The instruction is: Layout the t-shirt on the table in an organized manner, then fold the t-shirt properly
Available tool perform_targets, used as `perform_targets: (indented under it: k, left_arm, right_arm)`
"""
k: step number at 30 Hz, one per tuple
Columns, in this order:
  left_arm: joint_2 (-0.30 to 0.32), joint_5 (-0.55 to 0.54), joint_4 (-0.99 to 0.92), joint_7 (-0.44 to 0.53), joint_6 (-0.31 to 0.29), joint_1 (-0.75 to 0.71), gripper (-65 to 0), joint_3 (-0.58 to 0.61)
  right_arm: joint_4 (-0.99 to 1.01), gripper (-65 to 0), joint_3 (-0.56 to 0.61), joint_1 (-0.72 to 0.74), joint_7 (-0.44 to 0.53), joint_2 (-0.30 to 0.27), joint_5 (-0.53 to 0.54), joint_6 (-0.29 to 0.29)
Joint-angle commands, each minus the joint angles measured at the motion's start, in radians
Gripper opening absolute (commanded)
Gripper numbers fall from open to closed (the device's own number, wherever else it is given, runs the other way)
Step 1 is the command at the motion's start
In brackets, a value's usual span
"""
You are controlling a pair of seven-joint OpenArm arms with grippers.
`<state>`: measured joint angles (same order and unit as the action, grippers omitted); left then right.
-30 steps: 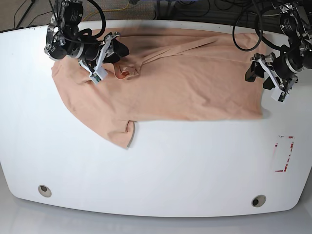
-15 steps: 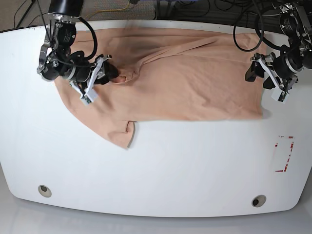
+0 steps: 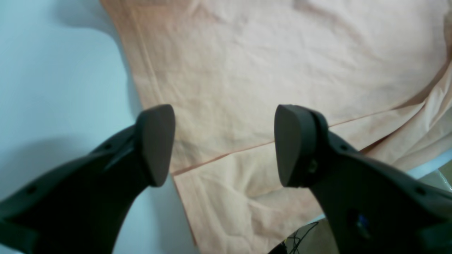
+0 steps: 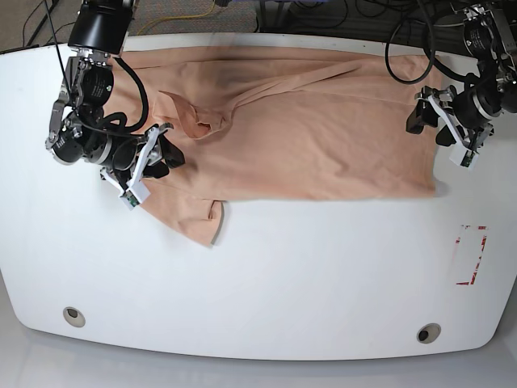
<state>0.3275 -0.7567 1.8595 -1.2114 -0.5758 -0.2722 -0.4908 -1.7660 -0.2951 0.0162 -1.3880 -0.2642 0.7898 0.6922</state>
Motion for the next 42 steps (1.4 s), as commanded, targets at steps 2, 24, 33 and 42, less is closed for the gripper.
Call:
perform_targets:
  k: [2,24,33,42]
  left_arm:
    - [0.015,-0.014,0.016,0.018,0.0,0.004,-24.7,-0.007]
    - [0.012,-0.014,0.016,0.018,0.0,0.004,-24.7,-0.003]
    - [0.014,-0.014,0.016,0.018,0.0,0.001,-24.7,-0.003]
    - [0.014,-0.019,0.016,0.018,0.0,0.001,-24.7,-0.006]
  right_arm:
    - [-0.051,-41.7,-0.028,-0.066,-0.001,-0.008,0.046,0.006]
    - [0.048,-41.7,-0.025,-0.063,0.025,0.214,-0.109,0.006]
    - [0.094,-41.7,-0.029,0.075,0.046,0.214,-0.177,0.006]
    - [0.059,-41.7,-0.036,0.07,-0.007,0.142,-0.142,0.006]
